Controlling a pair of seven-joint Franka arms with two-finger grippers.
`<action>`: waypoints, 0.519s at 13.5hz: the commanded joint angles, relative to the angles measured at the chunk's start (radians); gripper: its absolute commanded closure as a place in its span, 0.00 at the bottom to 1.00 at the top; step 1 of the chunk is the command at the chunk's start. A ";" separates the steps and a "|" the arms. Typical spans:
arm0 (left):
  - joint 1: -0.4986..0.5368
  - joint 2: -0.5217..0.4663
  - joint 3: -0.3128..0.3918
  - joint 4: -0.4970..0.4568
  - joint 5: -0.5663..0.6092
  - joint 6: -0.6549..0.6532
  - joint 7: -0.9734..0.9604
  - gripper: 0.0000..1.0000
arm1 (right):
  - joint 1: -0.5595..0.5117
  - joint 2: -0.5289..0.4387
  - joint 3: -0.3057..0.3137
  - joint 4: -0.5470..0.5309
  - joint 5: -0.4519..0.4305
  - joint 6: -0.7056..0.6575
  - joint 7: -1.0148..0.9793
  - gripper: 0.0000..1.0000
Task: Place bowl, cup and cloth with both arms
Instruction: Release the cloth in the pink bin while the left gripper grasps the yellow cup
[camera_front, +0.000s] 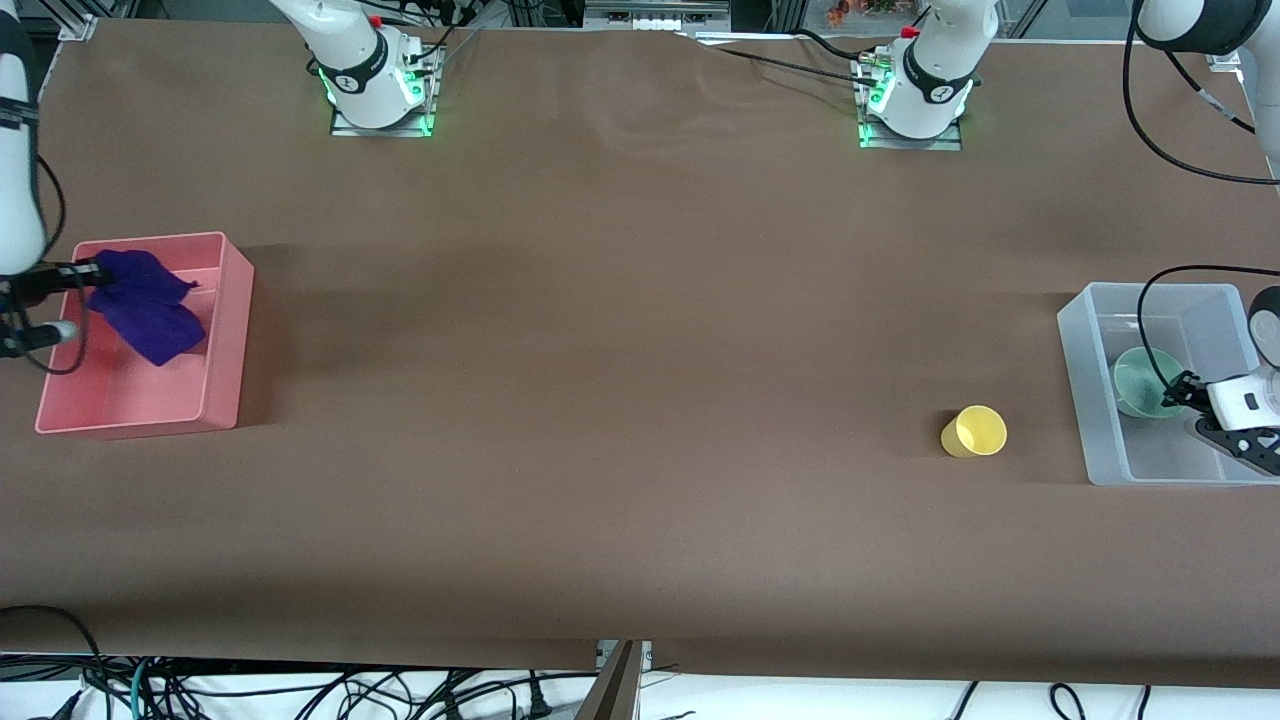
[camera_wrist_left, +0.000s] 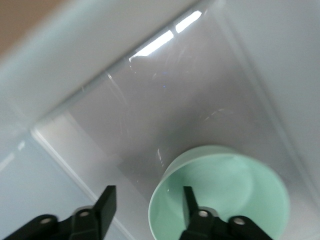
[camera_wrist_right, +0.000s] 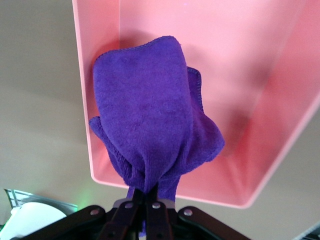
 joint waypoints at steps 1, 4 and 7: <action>-0.012 -0.092 -0.091 0.037 0.004 -0.168 0.003 0.00 | -0.003 -0.032 -0.005 -0.083 0.017 0.063 -0.001 1.00; -0.018 -0.108 -0.241 0.064 0.006 -0.228 -0.104 0.00 | -0.009 -0.021 -0.019 -0.092 0.017 0.086 -0.008 0.00; -0.113 -0.093 -0.262 0.045 0.006 -0.228 -0.453 0.00 | -0.007 -0.067 -0.016 0.018 0.084 0.042 -0.002 0.00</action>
